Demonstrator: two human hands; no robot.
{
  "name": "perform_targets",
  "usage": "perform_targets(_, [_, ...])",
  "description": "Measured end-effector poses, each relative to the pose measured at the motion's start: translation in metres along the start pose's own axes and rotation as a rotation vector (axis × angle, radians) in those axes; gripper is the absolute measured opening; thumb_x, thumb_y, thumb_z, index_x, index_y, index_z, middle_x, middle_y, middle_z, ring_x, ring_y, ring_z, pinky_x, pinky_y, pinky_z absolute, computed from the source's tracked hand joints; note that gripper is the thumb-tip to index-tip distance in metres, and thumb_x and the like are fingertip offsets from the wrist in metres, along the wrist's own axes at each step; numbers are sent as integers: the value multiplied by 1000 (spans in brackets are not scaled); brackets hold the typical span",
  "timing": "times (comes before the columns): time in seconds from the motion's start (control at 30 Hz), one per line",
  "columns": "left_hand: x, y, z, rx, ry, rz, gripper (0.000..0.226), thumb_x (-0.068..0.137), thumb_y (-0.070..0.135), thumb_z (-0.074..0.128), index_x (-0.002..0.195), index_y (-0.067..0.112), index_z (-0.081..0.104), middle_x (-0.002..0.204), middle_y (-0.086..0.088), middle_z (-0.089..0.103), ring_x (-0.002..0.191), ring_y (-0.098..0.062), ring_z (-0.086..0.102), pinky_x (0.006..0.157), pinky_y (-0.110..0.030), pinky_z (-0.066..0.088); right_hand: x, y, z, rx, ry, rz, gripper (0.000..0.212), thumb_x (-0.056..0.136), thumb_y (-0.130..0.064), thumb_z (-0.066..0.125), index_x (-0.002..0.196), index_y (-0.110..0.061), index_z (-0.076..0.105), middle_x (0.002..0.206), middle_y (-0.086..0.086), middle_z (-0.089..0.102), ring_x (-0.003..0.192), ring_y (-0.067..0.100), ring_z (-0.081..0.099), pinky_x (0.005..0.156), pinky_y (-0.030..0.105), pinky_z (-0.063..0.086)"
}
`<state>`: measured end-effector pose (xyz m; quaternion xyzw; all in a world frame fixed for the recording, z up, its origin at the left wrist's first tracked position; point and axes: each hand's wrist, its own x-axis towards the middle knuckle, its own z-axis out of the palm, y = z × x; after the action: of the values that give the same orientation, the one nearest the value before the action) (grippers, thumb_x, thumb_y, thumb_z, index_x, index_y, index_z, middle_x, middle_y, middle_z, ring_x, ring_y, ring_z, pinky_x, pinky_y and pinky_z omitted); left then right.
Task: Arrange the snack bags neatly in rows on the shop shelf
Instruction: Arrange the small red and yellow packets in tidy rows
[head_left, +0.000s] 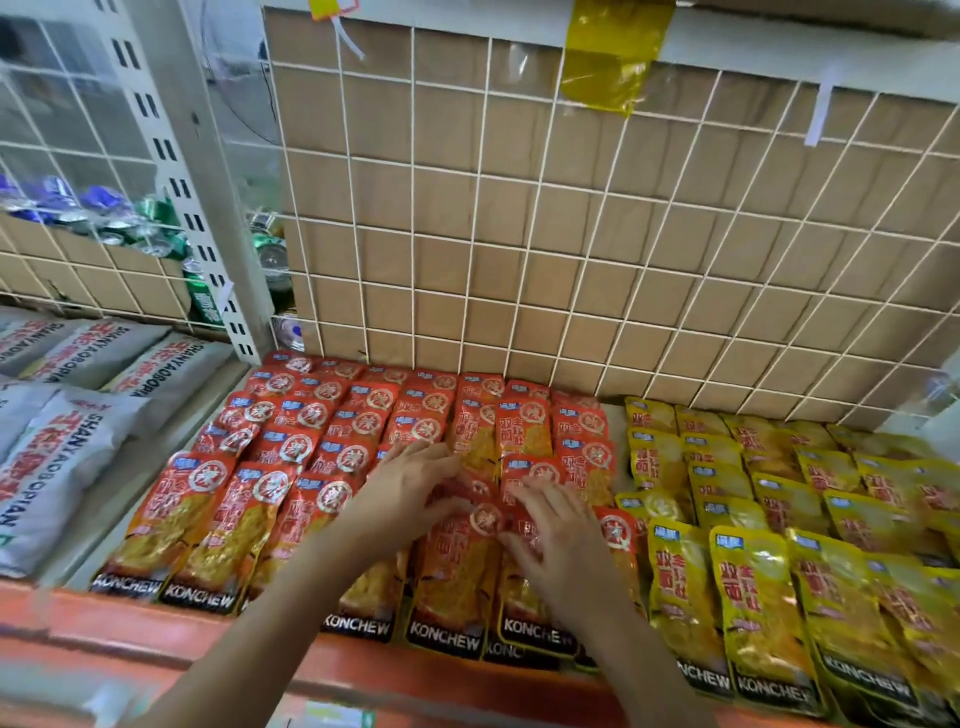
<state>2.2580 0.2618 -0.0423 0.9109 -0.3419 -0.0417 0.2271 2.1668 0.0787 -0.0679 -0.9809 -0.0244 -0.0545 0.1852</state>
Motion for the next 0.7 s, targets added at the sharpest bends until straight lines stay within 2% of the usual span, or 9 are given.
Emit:
perform_targets(0.07, [1, 4, 0, -60, 31, 19, 19, 81, 37, 64, 91, 21, 64, 91, 16, 53, 95, -10, 50, 85, -29, 40, -1, -1, -1, 23, 30, -3, 75, 80, -63, 11, 141, -27, 35, 144, -8, 37, 138, 10, 25, 109, 21, 7])
perform_targets(0.13, [1, 7, -2, -150, 31, 6, 7, 83, 22, 67, 86, 20, 62, 85, 12, 59, 83, -6, 54, 75, -26, 45, -2, -3, -3, 76, 70, -12, 75, 82, -67, 13, 139, -26, 39, 143, -10, 38, 135, 4, 23, 107, 17, 6])
perform_targets(0.23, [2, 7, -10, -349, 3, -1, 25, 85, 9, 64, 78, 31, 54, 76, 19, 60, 76, 3, 56, 64, -11, 41, -4, -7, -10, 232, 114, -11, 77, 83, -73, 15, 136, -25, 44, 135, -19, 40, 127, -9, 22, 106, 11, 11])
perform_targets(0.3, [3, 7, -17, -455, -5, 13, 29, 86, 3, 61, 77, 29, 53, 70, 17, 60, 69, 4, 55, 61, -9, 38, -4, -13, -17, 369, 125, 25, 73, 82, -74, 24, 133, -28, 47, 127, -25, 41, 122, -11, 32, 105, 13, 24])
perform_targets(0.4, [5, 9, -27, -556, 3, 51, 22, 87, 1, 58, 78, 20, 55, 68, 9, 56, 64, 2, 50, 62, -13, 38, -1, -28, -25, 556, 83, 87, 49, 82, -61, 47, 127, -40, 45, 108, -34, 51, 102, -16, 49, 90, 13, 41])
perform_targets(0.47, [8, 14, -29, -577, 0, 80, 18, 88, 3, 59, 79, 19, 56, 70, 10, 56, 66, 0, 50, 64, -17, 39, 2, -36, -24, 672, 77, 110, 47, 79, -64, 52, 123, -48, 44, 91, -28, 59, 89, -7, 57, 80, 16, 45])
perform_targets(0.57, [12, 15, -27, -579, 13, 95, 12, 90, 9, 58, 86, 20, 59, 76, 10, 59, 71, -2, 53, 66, -15, 42, 7, -38, -24, 726, 99, 151, 45, 80, -61, 54, 122, -49, 44, 107, -10, 62, 96, 7, 62, 82, 34, 54])
perform_targets(0.63, [15, 8, -26, -528, 74, 63, 10, 92, 14, 55, 95, 23, 60, 85, 7, 63, 78, -5, 58, 67, -15, 44, 6, -33, -29, 692, 117, 196, 28, 86, -42, 56, 112, -48, 47, 102, -6, 64, 89, 6, 65, 76, 33, 57])
perform_targets(0.7, [18, -2, -29, -431, 140, 24, 14, 92, 15, 55, 100, 25, 60, 90, 7, 64, 83, -6, 59, 67, -10, 43, 5, -23, -34, 581, 146, 258, 28, 88, -33, 57, 108, -48, 45, 96, -9, 63, 82, 5, 65, 73, 31, 57])
